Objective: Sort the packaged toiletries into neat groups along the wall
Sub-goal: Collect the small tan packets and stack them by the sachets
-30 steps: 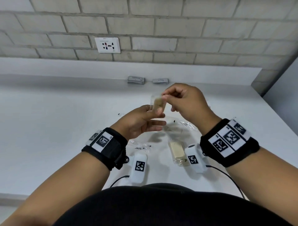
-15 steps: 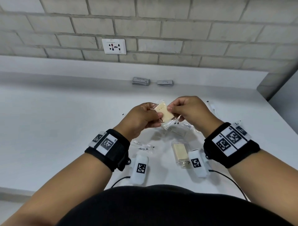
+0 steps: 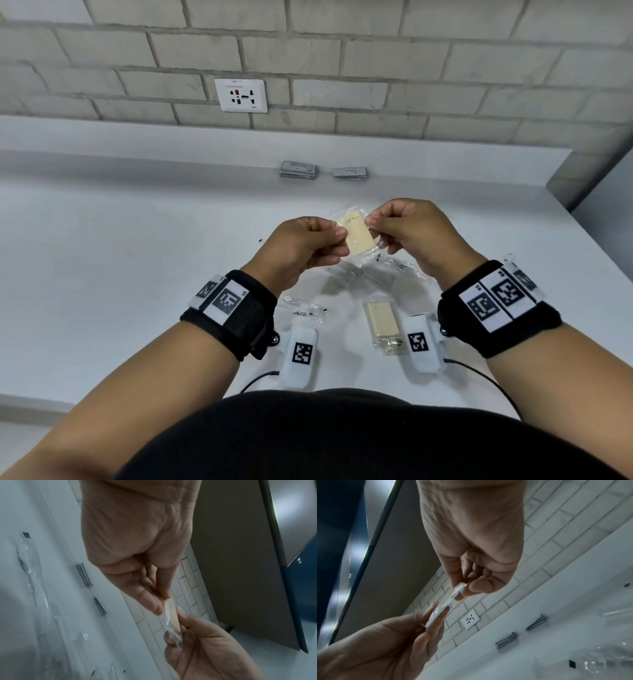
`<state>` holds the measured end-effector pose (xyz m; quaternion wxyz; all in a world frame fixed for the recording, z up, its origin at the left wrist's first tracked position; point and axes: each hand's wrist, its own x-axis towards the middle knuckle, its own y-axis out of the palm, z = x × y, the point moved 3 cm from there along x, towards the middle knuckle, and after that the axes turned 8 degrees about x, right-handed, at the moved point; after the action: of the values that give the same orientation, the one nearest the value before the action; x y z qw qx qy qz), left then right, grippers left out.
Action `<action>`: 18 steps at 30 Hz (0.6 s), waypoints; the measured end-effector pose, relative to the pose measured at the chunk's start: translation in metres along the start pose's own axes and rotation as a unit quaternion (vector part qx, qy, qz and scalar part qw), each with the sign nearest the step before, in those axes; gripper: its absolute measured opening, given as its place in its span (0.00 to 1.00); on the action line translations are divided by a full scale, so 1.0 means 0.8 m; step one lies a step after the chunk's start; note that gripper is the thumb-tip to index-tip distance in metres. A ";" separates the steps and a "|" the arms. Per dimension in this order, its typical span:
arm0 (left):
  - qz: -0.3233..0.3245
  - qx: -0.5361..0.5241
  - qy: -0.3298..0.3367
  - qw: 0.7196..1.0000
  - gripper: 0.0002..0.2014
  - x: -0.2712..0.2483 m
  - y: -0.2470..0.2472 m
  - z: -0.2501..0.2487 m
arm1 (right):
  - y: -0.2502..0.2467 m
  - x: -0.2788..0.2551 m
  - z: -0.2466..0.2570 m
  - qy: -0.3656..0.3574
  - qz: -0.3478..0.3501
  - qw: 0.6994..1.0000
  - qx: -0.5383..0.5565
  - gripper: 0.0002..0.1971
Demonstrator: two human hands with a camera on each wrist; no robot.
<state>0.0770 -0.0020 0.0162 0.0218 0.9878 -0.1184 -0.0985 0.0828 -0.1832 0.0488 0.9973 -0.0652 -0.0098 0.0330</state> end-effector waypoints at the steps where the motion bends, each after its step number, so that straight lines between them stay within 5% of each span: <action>1: -0.005 0.008 -0.005 1.000 0.00 0.000 0.001 -0.001 | 0.000 -0.002 -0.003 0.004 0.005 1.000 0.002 0.04; 8: 0.072 0.132 -0.108 0.983 0.03 -0.007 0.023 0.017 | -0.021 -0.031 -0.039 0.138 0.067 0.988 -0.026 0.13; 14: 0.151 0.260 -0.193 0.934 0.09 -0.017 0.055 0.056 | -0.027 -0.068 -0.090 0.227 0.022 0.959 -0.170 0.14; 18: 0.131 0.273 -0.206 0.931 0.08 -0.027 0.073 0.067 | -0.031 -0.078 -0.098 0.265 -0.004 0.937 -0.227 0.13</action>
<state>0.0320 -0.0544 -0.0286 -0.2606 0.8895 -0.2710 -0.2596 0.0243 -0.2221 -0.0265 0.9225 -0.2963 0.2473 0.0071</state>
